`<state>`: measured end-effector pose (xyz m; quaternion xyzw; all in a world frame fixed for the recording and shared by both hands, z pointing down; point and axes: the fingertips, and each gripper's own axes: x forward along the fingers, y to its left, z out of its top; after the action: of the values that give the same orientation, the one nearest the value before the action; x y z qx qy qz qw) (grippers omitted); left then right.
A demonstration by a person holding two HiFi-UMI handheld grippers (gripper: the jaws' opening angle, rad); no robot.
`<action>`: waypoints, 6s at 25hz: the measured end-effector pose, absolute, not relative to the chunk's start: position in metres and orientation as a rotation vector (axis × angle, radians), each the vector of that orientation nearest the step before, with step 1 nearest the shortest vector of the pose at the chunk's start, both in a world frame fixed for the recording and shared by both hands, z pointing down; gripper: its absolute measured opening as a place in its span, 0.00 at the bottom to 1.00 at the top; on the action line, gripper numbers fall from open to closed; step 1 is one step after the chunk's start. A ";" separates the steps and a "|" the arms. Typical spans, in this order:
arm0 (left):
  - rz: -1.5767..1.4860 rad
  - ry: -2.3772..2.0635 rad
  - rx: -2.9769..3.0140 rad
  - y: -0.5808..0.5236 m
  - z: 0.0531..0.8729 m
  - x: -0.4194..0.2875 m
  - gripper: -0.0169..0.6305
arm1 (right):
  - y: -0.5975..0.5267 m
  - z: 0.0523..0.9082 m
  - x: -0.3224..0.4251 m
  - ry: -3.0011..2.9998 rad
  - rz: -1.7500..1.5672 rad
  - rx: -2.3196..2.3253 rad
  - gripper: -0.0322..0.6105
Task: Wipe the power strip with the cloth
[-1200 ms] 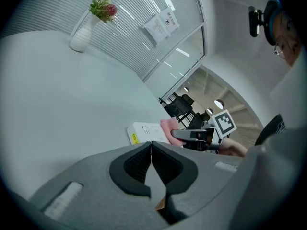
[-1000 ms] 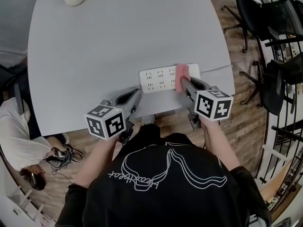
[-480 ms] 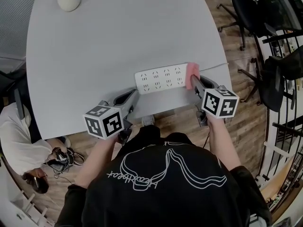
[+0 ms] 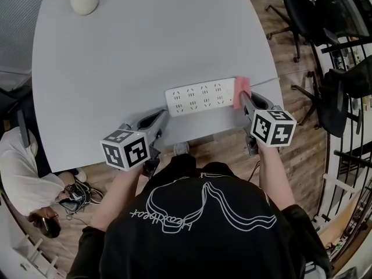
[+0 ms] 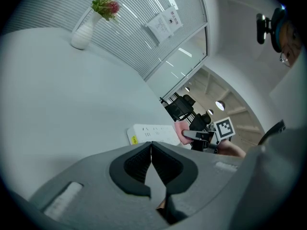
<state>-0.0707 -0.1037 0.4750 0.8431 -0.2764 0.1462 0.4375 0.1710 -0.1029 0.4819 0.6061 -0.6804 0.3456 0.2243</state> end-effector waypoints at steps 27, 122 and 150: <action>0.309 -0.797 2.056 -0.098 0.469 -0.105 0.05 | -0.126 0.461 -0.017 -2.242 0.957 1.226 0.11; 0.362 -0.737 2.123 -0.094 0.468 -0.086 0.05 | -0.100 0.492 0.177 -1.864 1.007 1.616 0.11; 0.312 -0.868 2.096 -0.101 0.443 -0.118 0.05 | -0.139 0.439 0.021 -2.255 0.850 1.244 0.11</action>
<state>-0.1181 -0.1009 0.4430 0.8335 -0.3453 0.1241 0.4131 0.0208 -0.1393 0.4393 0.4480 -0.8125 0.3062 0.2130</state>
